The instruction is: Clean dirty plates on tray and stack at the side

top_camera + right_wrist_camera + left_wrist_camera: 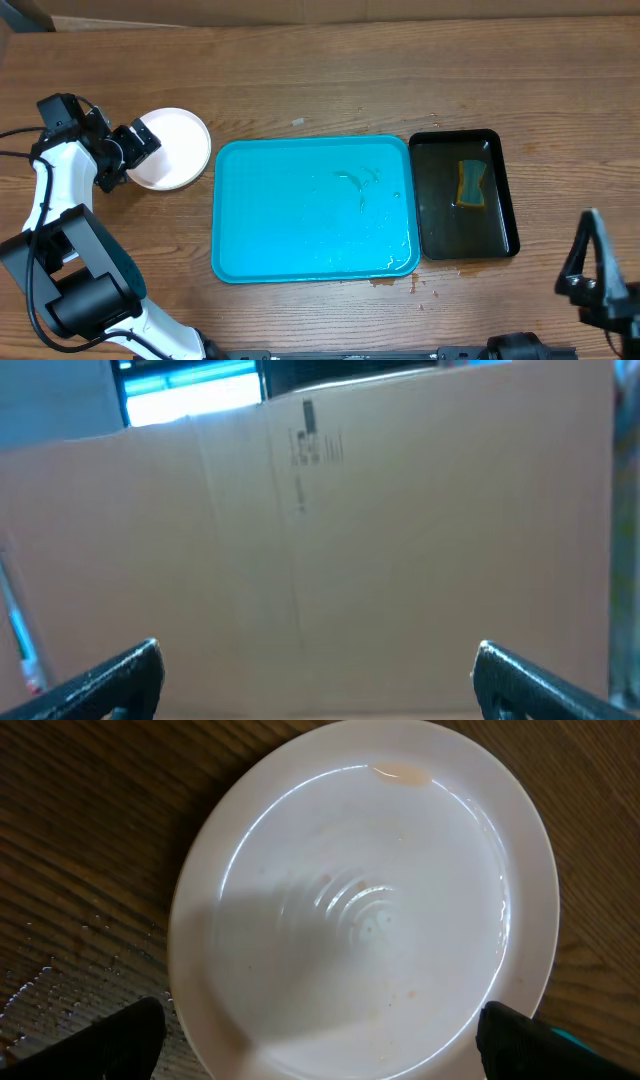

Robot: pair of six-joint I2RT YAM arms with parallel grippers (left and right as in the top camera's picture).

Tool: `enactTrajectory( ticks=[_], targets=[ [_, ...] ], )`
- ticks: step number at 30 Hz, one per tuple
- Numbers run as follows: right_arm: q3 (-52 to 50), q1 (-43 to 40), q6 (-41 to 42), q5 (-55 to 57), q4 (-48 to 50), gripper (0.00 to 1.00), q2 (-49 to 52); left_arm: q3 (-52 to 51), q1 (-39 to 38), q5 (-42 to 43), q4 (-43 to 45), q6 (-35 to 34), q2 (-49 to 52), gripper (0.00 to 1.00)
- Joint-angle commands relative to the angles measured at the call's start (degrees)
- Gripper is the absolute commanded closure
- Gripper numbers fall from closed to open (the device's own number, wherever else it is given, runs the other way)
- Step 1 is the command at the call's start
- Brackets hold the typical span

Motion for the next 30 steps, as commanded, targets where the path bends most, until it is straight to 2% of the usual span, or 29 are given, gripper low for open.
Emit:
enactTrajectory(
  ticks=[1,9,15,21,30],
  targets=[
    [-10.75,-1.03,-1.38,0.46,6.56,0.00,-5.51,-0.17,-0.04,-0.37,0.09,1.51,-0.24,0.00],
    [-37.09,-3.74,-1.31,-6.01,31.10,0.00,-14.14,-0.17,-0.07,-0.37,0.09,1.51,-0.24,0.00],
    [-51.25,-5.16,-1.31,-5.92,43.78,0.00,-18.75,-0.17,-0.04,-0.37,0.07,1.51,-0.24,0.00],
    [-58.47,-5.44,-1.31,-4.98,43.39,0.00,-19.08,-0.17,-0.07,-0.37,0.09,1.51,-0.24,0.00],
    [-64.30,-5.44,-1.31,-5.03,37.16,0.00,-19.08,-0.15,-0.07,-0.35,0.07,1.51,-0.24,0.00]
  ],
)
